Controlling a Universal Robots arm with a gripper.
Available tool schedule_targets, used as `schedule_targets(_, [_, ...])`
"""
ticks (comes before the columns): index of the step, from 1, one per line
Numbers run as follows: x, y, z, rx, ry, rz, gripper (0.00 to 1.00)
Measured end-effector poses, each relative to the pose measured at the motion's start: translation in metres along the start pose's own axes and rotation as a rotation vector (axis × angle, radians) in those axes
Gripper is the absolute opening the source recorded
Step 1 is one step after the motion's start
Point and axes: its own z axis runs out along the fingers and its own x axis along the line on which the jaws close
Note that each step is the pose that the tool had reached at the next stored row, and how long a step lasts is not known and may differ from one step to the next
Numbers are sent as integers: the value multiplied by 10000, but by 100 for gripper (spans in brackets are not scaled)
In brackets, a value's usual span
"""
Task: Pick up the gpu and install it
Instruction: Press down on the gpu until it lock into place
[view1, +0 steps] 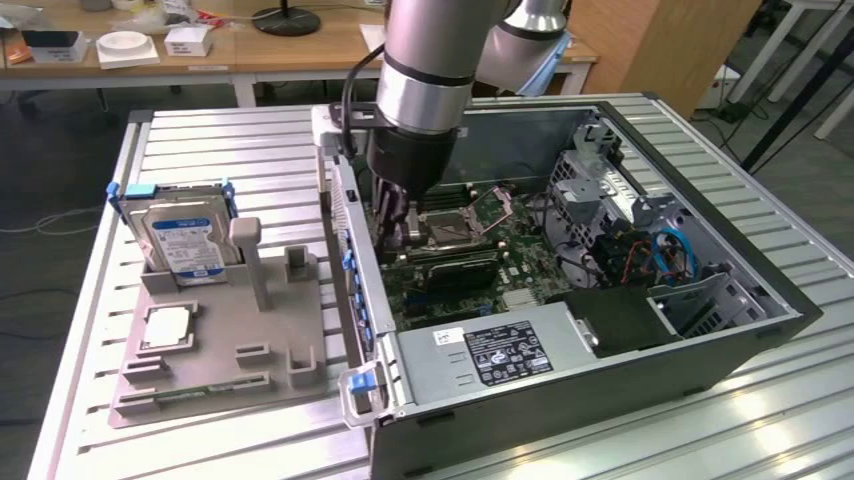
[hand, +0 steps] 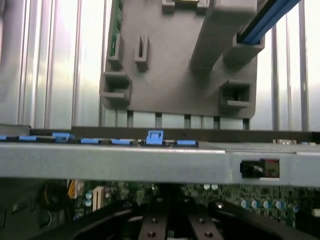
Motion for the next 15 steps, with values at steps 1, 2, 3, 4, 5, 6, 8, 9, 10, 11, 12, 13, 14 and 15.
schedule_targets(1, [1, 2, -16, -2, -1, 0, 11])
schedule_targets(2, [1, 3, -23, 0, -3, 0, 11])
schedule_targets(3, [1, 3, -23, 1, -4, 0, 11])
schedule_targets(4, [1, 3, -23, 0, -4, 0, 11])
schedule_targets(5, [1, 3, -23, 0, -4, 0, 11])
schedule_targets(6, [1, 3, -23, 1, -5, -1, 11])
schedule_targets(8, [2, 5, -40, -2, -19, -3, 11])
schedule_targets(9, [3, 7, -49, 0, -30, -4, 11])
schedule_targets(10, [3, 8, -58, 0, -45, -6, 11])
schedule_targets(11, [3, 9, -66, 0, -63, -8, 11])
schedule_targets(12, [3, 10, -74, 1, -73, -10, 11])
schedule_targets(13, [4, 11, -82, 1, -78, -10, 11])
schedule_targets(14, [4, 13, -93, -1, -82, -10, 11])
schedule_targets(15, [5, 14, -108, -6, -84, -11, 11])
